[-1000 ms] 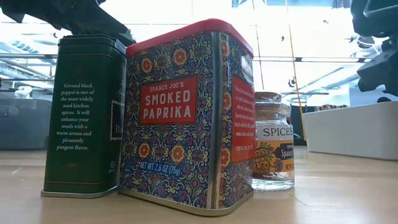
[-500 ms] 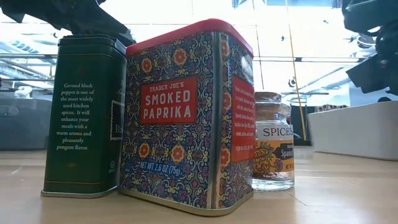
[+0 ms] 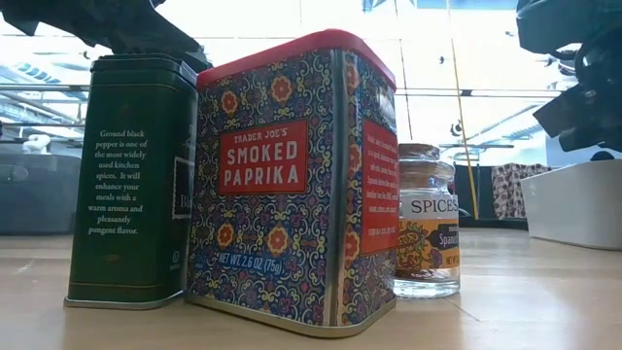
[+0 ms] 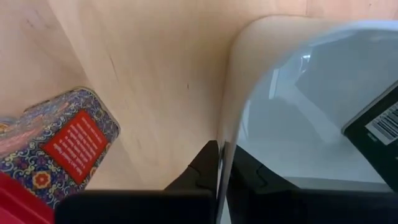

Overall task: Sort spices by type
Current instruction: Adjust the gray bin on the table

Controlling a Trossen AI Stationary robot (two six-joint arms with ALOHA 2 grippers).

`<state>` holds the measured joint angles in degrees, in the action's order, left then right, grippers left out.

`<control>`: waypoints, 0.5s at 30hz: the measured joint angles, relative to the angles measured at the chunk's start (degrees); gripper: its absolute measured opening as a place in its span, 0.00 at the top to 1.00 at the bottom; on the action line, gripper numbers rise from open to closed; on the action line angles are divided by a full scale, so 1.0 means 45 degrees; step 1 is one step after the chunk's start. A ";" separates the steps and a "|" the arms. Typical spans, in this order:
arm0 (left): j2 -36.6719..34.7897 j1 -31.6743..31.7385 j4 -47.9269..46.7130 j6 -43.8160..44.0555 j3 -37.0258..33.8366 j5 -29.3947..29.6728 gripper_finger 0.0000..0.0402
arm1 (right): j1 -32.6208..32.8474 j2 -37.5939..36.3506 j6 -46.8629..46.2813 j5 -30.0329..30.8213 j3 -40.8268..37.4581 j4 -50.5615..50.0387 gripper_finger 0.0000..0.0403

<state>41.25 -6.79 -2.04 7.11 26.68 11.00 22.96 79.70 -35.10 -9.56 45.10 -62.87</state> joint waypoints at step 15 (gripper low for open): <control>0.0000 0.0005 0.0000 0.0000 0.0000 0.0000 0.40 | 0.0792 -0.0005 0.1599 -0.0252 0.0000 0.0024 1.00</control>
<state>41.25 -6.76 -2.04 7.11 26.68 11.00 26.52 79.68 -27.90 -10.70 45.10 -62.76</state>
